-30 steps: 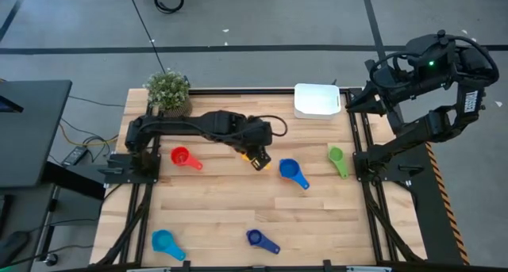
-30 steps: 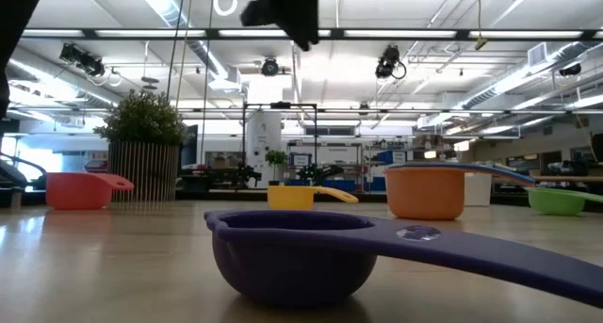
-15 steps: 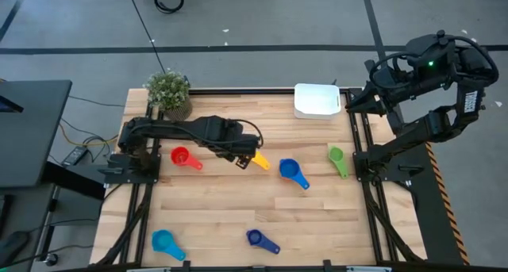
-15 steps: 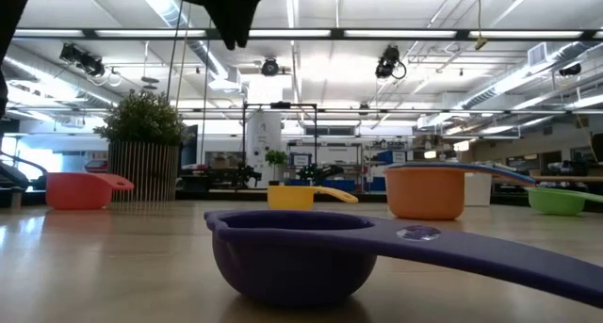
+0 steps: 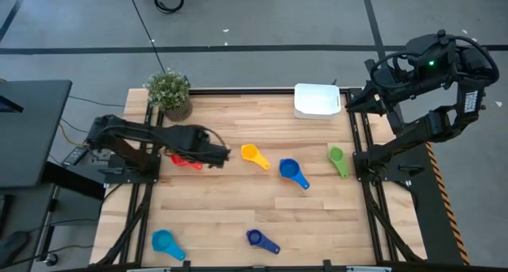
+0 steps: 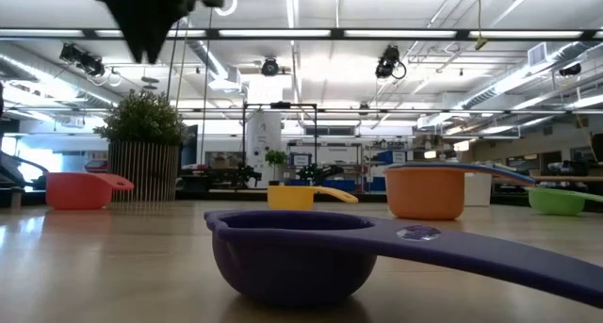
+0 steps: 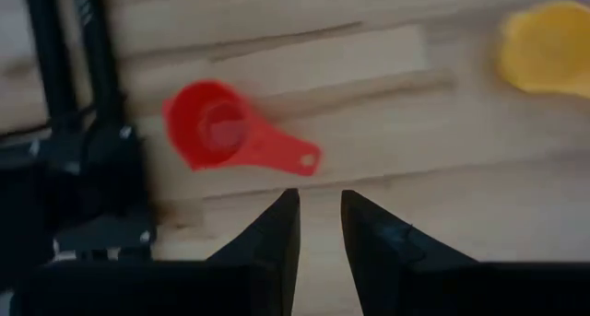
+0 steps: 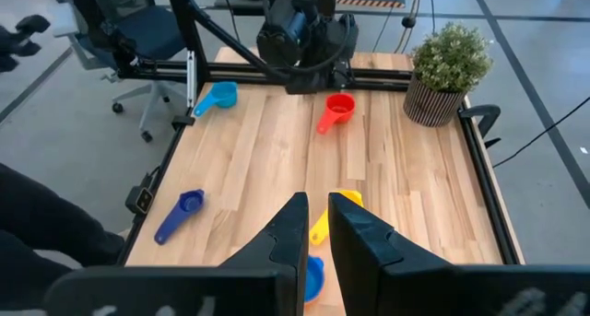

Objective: Nest measuring cups in basket
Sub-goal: Stack the red measuring cup on top of the blue measuring cup

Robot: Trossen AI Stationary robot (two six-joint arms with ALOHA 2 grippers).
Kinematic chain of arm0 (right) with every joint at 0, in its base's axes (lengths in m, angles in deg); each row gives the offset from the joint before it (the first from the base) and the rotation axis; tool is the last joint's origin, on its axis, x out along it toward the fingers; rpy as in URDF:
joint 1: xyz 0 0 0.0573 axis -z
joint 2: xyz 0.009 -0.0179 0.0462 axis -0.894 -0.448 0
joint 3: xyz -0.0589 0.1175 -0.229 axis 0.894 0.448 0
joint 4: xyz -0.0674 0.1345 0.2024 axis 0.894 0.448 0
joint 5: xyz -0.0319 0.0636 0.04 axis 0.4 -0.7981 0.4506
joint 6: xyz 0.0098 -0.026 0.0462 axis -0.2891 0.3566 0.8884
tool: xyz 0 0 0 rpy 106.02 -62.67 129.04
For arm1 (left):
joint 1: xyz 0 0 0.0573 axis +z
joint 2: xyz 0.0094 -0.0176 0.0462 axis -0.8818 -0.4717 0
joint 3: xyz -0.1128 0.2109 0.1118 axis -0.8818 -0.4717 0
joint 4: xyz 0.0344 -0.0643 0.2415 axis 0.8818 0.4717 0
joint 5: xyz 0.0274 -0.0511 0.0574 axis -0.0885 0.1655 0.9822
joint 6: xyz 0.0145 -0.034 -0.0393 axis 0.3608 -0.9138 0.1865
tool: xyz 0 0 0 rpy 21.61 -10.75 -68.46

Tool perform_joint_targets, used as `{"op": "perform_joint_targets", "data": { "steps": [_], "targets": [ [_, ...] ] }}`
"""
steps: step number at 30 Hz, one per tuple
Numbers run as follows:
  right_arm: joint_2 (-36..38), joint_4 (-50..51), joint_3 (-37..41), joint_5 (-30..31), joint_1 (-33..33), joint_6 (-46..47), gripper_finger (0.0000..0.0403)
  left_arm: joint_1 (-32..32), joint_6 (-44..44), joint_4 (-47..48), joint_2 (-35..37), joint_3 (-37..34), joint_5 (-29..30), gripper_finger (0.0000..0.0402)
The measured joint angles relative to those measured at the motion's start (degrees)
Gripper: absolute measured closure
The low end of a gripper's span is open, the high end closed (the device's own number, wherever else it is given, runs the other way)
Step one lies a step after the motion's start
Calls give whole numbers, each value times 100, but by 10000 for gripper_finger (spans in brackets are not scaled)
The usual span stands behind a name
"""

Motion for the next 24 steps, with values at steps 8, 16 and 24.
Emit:
{"op": "perform_joint_targets", "data": {
  "steps": [8, 16, 24],
  "targets": [
    [-102, -231, 0, 0, 0, 147, 351, -4, -1865, -10, 702, -1552, -435, 313],
    [-286, -443, 1, 0, 0, 208, 351, 1, -1159, -487, 803, -2501, -801, 313],
    [-471, -442, 2, 0, 0, 195, 351, 3, 647, -951, 799, -2875, -842, 313]
  ]
}}
